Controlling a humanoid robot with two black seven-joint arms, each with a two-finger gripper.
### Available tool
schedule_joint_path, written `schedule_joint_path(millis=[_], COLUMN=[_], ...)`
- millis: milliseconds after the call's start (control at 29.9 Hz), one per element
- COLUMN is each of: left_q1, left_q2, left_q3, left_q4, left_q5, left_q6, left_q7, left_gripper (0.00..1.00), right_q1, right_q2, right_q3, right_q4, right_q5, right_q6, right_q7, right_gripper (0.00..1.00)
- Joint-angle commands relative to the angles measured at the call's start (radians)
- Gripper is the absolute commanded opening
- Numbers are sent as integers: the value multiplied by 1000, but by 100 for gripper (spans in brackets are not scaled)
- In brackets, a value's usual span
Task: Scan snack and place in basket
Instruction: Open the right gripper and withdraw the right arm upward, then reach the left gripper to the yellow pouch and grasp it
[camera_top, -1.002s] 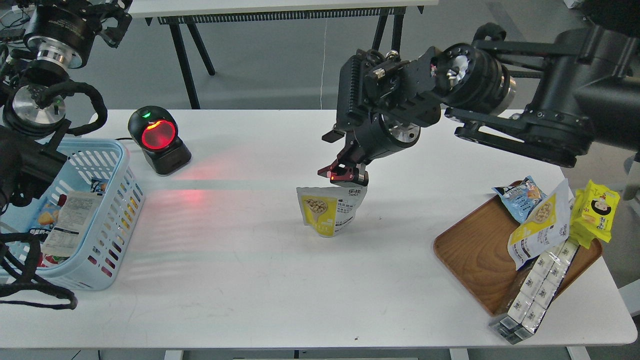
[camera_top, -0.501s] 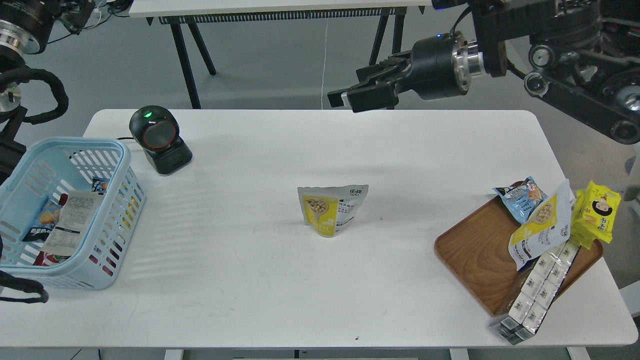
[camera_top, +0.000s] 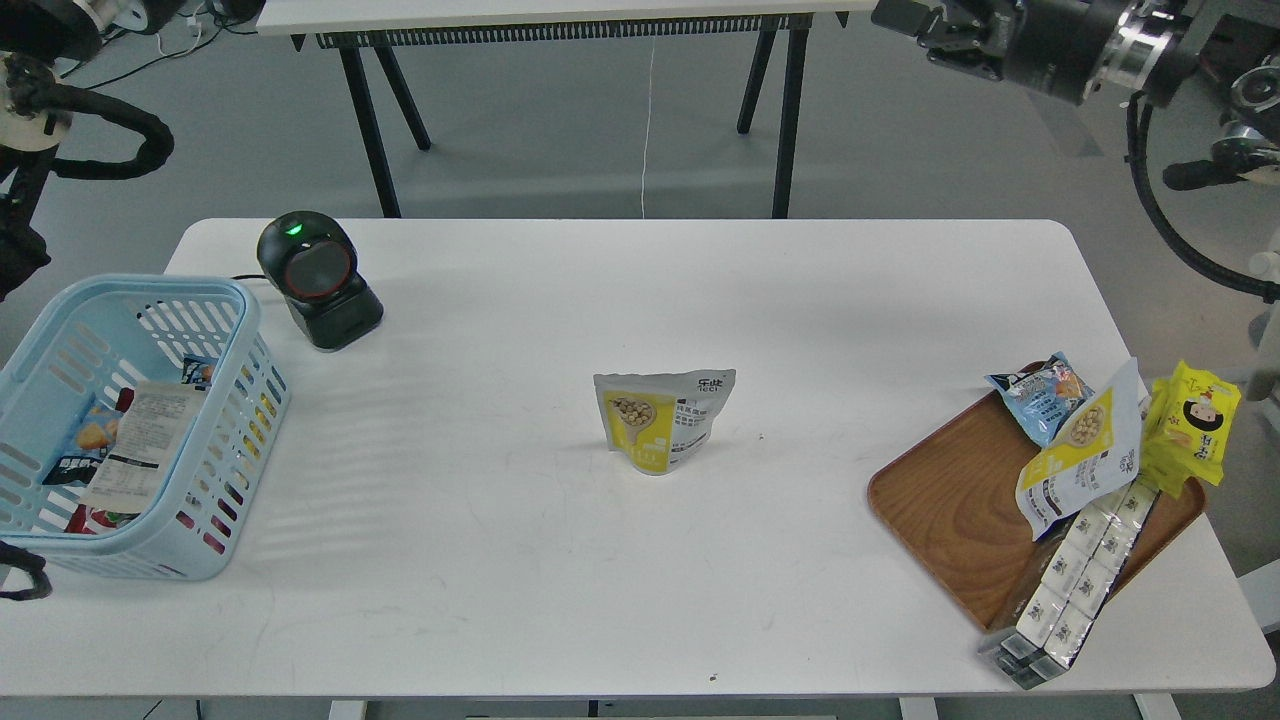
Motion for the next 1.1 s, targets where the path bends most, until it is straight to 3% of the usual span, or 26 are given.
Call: schedule_joint_path(millis=[0,234,401,467,601,768,968,1068], left_q1=[10,22,25,26,28,42,45,43], left_q2=[21,59,74,71,41,-15,-27,-56], left_q3=[0,5,28,43,95,132,240,301], left_q4=[-158,-419,-576,-620,-723,-774,-823,-820], left_q5=[145,479,728,798,1006,1318,1541,1691], left_q6=[0,0,0,0,0,0,0,0], left_q7=[1,-7,-14,-46,-157,-165,-223,-229], left_gripper=[97,97,97,97,96,95,90,90], right_q1=[-73,-130,-164,-165,-193,-268,-334,-341], right_q2=[-6,-6,28,78,163,167,210,224], right_q3=[7,25,33,36,62,143,191,190], right_q4=[-36,-104,-223,-294,-375,-375,-380,-380], right_q5=[203,315,634,737,889,943,943,943], right_q6=[-16,-10,1,1,1,1,1,1], right_q7=[0,0,0,-11,-14,-24,-50,-51], right_gripper=[99,99,99,99,99,99,99,99])
